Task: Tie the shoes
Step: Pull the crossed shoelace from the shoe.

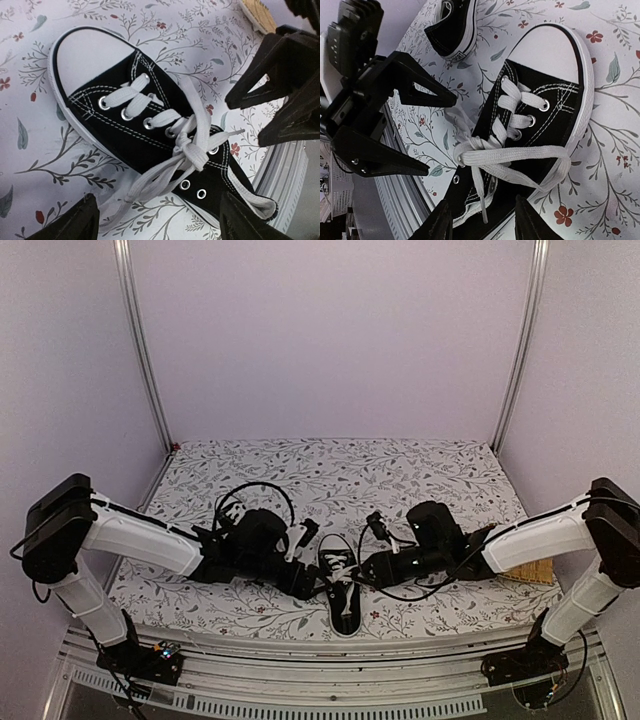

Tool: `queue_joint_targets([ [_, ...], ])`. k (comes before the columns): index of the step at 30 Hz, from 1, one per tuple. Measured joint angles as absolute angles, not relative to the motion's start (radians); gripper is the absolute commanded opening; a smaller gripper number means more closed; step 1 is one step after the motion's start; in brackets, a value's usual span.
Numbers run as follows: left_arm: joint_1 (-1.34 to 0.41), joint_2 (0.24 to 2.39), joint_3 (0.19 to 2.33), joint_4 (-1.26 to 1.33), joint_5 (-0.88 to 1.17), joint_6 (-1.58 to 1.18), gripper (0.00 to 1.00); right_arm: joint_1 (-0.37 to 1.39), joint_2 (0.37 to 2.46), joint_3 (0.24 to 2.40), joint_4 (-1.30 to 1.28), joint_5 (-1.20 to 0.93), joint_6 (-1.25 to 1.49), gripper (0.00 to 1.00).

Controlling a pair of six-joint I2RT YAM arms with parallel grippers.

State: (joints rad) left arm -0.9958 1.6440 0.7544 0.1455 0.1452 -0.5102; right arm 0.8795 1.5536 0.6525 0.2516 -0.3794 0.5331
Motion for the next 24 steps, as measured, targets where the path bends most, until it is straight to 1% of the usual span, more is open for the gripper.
queue_joint_targets([
  [3, -0.996, 1.644, 0.759, 0.145, 0.146, -0.505, 0.83, 0.892, 1.592, 0.659, 0.252, -0.391, 0.533, 0.38],
  [5, -0.996, 1.644, 0.759, 0.144, 0.147, -0.504, 0.83, 0.897, 1.606, 0.664, 0.256, -0.400, 0.532, 0.32],
  [8, -0.996, 1.644, 0.760, 0.144, 0.149, -0.501, 0.83, 0.902, 1.624, 0.672, 0.262, -0.408, 0.532, 0.21],
  [10, -0.996, 1.644, 0.760, 0.144, 0.149, -0.501, 0.83, 0.903, 1.632, 0.679, 0.263, -0.411, 0.529, 0.07],
  [11, -0.996, 1.644, 0.760, 0.144, 0.149, -0.501, 0.83, 0.903, 1.634, 0.682, 0.265, -0.414, 0.526, 0.04],
  [18, -0.983, 1.644, 0.760, 0.143, 0.149, -0.498, 0.83, 0.903, 1.631, 0.675, 0.268, -0.384, 0.538, 0.02],
  [24, -0.920, 1.613, 0.752, 0.135, 0.168, -0.497, 0.84, 0.894, 1.554, 0.581, 0.248, -0.320, 0.586, 0.02],
])
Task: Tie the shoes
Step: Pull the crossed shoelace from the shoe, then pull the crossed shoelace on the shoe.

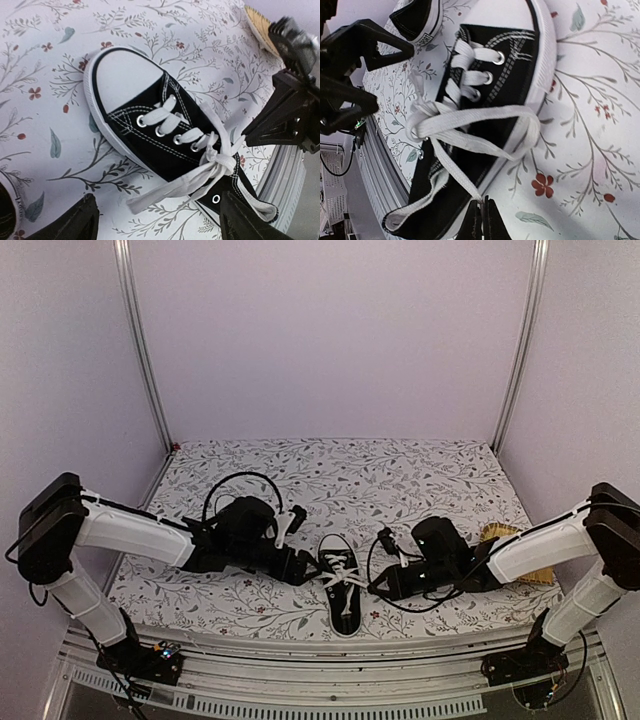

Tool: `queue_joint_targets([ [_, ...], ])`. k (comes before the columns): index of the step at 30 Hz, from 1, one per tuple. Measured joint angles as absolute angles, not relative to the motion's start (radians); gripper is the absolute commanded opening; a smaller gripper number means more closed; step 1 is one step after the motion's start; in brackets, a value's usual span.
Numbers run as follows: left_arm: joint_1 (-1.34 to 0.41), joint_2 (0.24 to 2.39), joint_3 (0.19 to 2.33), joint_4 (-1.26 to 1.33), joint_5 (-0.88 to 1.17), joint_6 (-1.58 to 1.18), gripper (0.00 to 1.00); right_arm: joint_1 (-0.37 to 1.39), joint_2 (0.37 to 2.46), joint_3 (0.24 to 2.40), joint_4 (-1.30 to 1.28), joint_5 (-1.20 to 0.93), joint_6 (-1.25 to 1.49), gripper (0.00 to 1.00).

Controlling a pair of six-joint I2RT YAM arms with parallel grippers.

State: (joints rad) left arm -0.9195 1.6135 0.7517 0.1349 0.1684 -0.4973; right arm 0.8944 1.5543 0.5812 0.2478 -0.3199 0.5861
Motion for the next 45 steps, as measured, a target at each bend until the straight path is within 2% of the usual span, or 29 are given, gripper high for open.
queue_joint_targets([
  [8, -0.880, 1.569, 0.747, 0.090, 0.135, -0.498, 0.80, 0.876, 1.510, 0.495, 0.223, -0.298, 0.628, 0.02],
  [9, -0.880, 1.563, 0.747, 0.082, 0.125, -0.497, 0.79, 0.876, 1.505, 0.493, 0.218, -0.297, 0.631, 0.02],
  [11, -0.882, 1.552, 0.747, 0.075, 0.117, -0.493, 0.69, 0.876, 1.490, 0.489, 0.209, -0.296, 0.633, 0.03],
  [12, -0.887, 1.546, 0.747, 0.073, 0.116, -0.487, 0.64, 0.876, 1.483, 0.488, 0.204, -0.296, 0.633, 0.06],
  [16, -0.922, 1.537, 0.747, 0.097, 0.127, -0.482, 0.53, 0.876, 1.458, 0.481, 0.189, -0.292, 0.642, 0.41],
  [17, -0.940, 1.537, 0.743, 0.115, 0.133, -0.485, 0.51, 0.876, 1.449, 0.481, 0.184, -0.290, 0.643, 0.46],
  [20, -0.991, 1.538, 0.710, 0.176, 0.152, -0.509, 0.49, 0.876, 1.409, 0.482, 0.168, -0.287, 0.636, 0.52],
  [22, -1.011, 1.539, 0.678, 0.210, 0.161, -0.533, 0.48, 0.876, 1.374, 0.498, 0.132, -0.274, 0.620, 0.52],
  [31, -1.032, 1.621, 0.625, 0.344, 0.183, -0.621, 0.41, 0.892, 1.419, 0.748, 0.045, -0.242, 0.489, 0.36],
  [41, -1.034, 1.725, 0.659, 0.395, 0.216, -0.638, 0.42, 0.932, 1.605, 0.848, 0.060, -0.316, 0.450, 0.35],
  [45, -1.034, 1.739, 0.673, 0.409, 0.220, -0.640, 0.37, 0.938, 1.640, 0.856, 0.062, -0.324, 0.448, 0.34],
])
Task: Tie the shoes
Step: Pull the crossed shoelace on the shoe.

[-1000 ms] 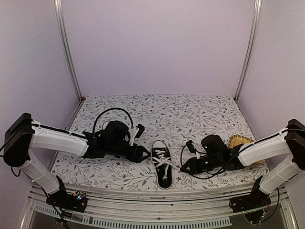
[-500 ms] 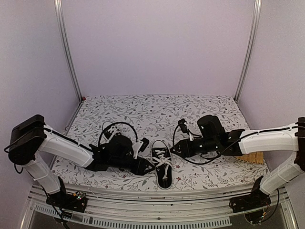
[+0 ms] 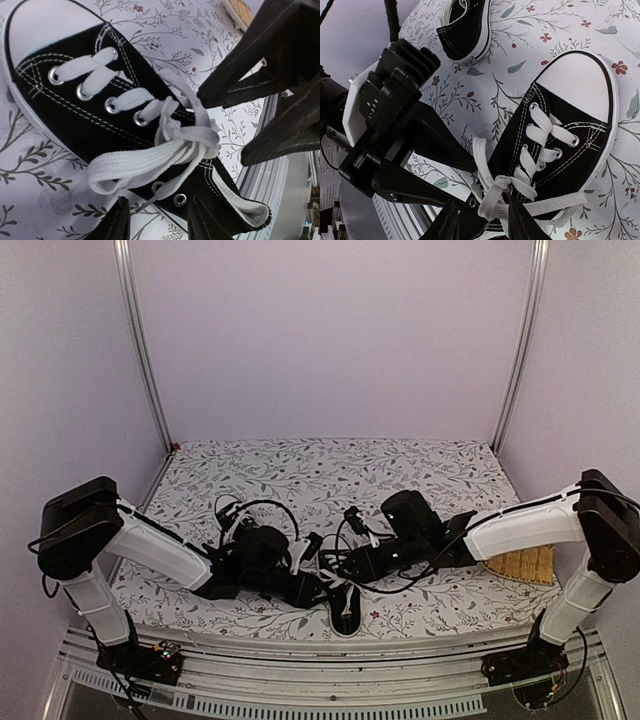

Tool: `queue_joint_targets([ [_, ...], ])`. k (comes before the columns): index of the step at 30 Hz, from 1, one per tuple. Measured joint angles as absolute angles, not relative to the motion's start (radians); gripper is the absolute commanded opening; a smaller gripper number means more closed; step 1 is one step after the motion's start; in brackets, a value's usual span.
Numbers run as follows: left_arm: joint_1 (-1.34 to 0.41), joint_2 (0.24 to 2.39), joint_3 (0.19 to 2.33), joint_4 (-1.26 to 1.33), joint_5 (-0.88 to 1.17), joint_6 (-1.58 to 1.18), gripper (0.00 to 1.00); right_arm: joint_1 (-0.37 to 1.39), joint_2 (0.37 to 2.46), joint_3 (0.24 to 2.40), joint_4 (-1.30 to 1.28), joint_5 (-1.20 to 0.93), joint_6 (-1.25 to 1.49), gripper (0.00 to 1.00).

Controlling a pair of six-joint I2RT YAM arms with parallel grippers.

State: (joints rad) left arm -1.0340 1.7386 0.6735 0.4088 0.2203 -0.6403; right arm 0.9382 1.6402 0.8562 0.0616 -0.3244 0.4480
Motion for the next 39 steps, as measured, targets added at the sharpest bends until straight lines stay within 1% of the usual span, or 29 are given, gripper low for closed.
queue_joint_targets([
  [10, -1.034, 1.755, 0.685, 0.414, 0.220, -0.645, 0.22, 0.941, 1.683, 0.861, 0.070, -0.323, 0.443, 0.30],
  [12, -1.034, 1.757, 0.685, 0.414, 0.219, -0.644, 0.16, 0.941, 1.687, 0.861, 0.073, -0.322, 0.443, 0.30],
  [16, -1.034, 1.763, 0.688, 0.414, 0.212, -0.648, 0.00, 0.941, 1.692, 0.861, 0.076, -0.319, 0.443, 0.30],
  [20, -1.034, 1.763, 0.690, 0.415, 0.215, -0.647, 0.00, 0.941, 1.692, 0.861, 0.076, -0.316, 0.443, 0.31],
  [21, -1.034, 1.763, 0.690, 0.415, 0.215, -0.648, 0.00, 0.941, 1.692, 0.861, 0.076, -0.314, 0.444, 0.33],
  [23, -1.034, 1.762, 0.688, 0.417, 0.215, -0.650, 0.00, 0.941, 1.692, 0.861, 0.076, -0.309, 0.446, 0.41],
  [26, -1.034, 1.758, 0.672, 0.432, 0.212, -0.660, 0.00, 0.942, 1.687, 0.861, 0.075, -0.296, 0.453, 0.48],
  [29, -1.034, 1.740, 0.641, 0.436, 0.213, -0.672, 0.00, 0.941, 1.665, 0.861, 0.072, -0.278, 0.464, 0.52],
  [35, -1.037, 1.694, 0.559, 0.433, 0.213, -0.697, 0.00, 0.928, 1.590, 0.857, 0.076, -0.263, 0.489, 0.56],
  [39, -1.041, 1.666, 0.521, 0.434, 0.217, -0.709, 0.00, 0.904, 1.549, 0.815, 0.094, -0.265, 0.510, 0.58],
])
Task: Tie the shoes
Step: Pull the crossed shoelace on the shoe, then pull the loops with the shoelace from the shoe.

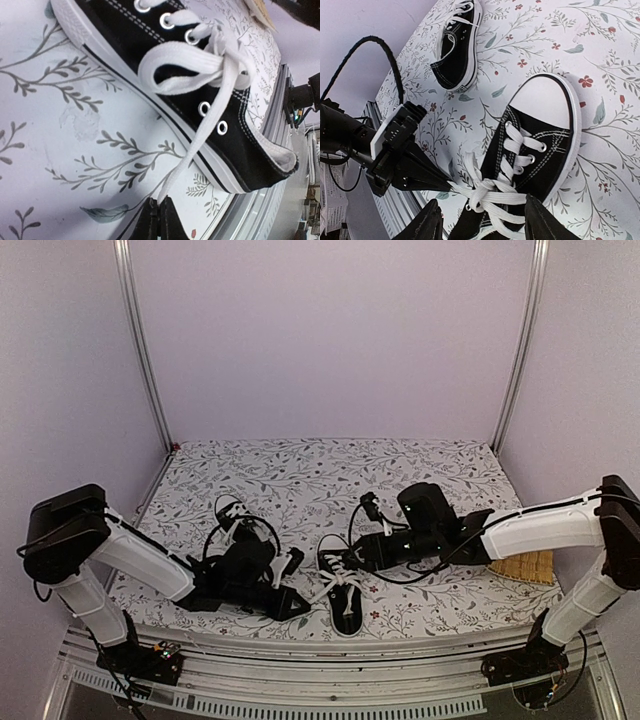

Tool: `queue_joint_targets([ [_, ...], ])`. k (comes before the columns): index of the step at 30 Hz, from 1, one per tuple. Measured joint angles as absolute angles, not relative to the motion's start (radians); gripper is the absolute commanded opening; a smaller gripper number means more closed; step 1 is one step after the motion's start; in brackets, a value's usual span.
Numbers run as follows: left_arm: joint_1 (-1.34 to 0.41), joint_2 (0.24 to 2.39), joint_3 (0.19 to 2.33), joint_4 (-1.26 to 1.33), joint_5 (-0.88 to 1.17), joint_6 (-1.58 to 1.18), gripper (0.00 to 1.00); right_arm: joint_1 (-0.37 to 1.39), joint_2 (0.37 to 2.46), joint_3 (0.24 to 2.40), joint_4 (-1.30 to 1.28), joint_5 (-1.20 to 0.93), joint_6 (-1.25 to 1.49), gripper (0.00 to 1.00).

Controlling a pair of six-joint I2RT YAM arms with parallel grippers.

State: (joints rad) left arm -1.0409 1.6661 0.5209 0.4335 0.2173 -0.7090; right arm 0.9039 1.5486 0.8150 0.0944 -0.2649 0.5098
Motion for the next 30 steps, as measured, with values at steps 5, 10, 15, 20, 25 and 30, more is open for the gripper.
queue_joint_targets([
  [5, -1.052, 1.649, 0.482, 0.444, 0.225, -0.724, 0.00, 0.857, 1.521, 0.730, 0.128, -0.291, 0.544, 0.61],
  [10, -1.066, 1.629, 0.451, 0.459, 0.229, -0.740, 0.00, 0.818, 1.517, 0.655, 0.186, -0.342, 0.588, 0.62],
  [15, -1.073, 1.602, 0.423, 0.459, 0.229, -0.756, 0.07, 0.792, 1.518, 0.604, 0.272, -0.399, 0.643, 0.63],
  [20, -1.077, 1.560, 0.416, 0.438, 0.221, -0.755, 0.61, 0.776, 1.546, 0.588, 0.350, -0.443, 0.692, 0.63],
  [25, -1.069, 1.492, 0.431, 0.378, 0.175, -0.747, 0.75, 0.776, 1.594, 0.594, 0.387, -0.469, 0.711, 0.58],
  [30, -1.034, 1.499, 0.500, 0.358, 0.169, -0.746, 0.76, 0.776, 1.654, 0.612, 0.415, -0.494, 0.725, 0.51],
])
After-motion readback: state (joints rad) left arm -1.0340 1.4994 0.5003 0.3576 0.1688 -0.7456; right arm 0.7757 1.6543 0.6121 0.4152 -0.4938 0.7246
